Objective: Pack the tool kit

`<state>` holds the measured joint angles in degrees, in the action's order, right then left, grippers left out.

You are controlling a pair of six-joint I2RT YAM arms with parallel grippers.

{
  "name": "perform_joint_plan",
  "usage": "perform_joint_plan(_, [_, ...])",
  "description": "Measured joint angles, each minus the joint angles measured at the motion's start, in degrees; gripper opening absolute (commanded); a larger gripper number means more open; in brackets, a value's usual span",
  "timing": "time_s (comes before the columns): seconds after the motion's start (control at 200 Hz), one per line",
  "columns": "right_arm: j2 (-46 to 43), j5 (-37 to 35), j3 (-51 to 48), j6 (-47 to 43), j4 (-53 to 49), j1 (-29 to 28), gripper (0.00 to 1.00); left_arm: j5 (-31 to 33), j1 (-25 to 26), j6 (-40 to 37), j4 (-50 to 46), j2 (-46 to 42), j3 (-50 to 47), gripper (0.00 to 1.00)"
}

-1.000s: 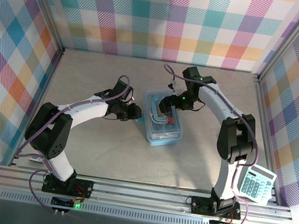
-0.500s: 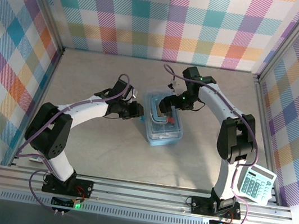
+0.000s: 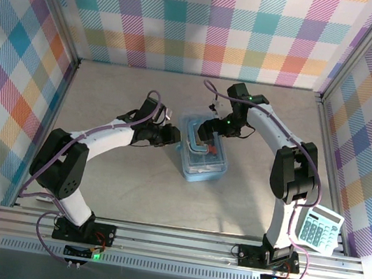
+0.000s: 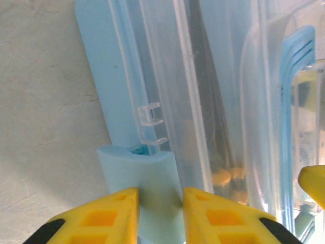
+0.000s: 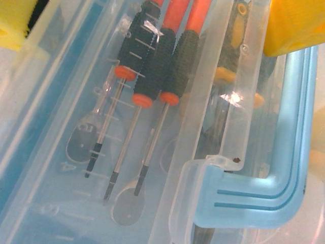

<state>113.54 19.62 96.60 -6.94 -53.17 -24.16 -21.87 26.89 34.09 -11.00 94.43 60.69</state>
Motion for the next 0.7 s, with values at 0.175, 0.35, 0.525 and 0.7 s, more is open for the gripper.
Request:
perform_joint_plan(0.175, [0.0,0.0,0.0,0.0,0.0,0.0,0.99,-0.2,0.5,1.1,1.2,0.0,0.0,0.28])
perform_joint_plan(0.35, [0.0,0.0,0.0,0.0,0.0,0.0,0.99,0.0,0.7,1.9,2.9,0.0,-1.1,0.28])
perform_joint_plan(0.525, [0.0,0.0,0.0,0.0,-0.1,0.0,0.99,-0.1,1.2,2.8,6.8,0.1,-3.9,0.27])
perform_joint_plan(0.7, [0.0,0.2,0.0,0.0,-0.1,0.1,0.99,-0.2,1.1,3.5,10.0,0.1,-5.6,0.27])
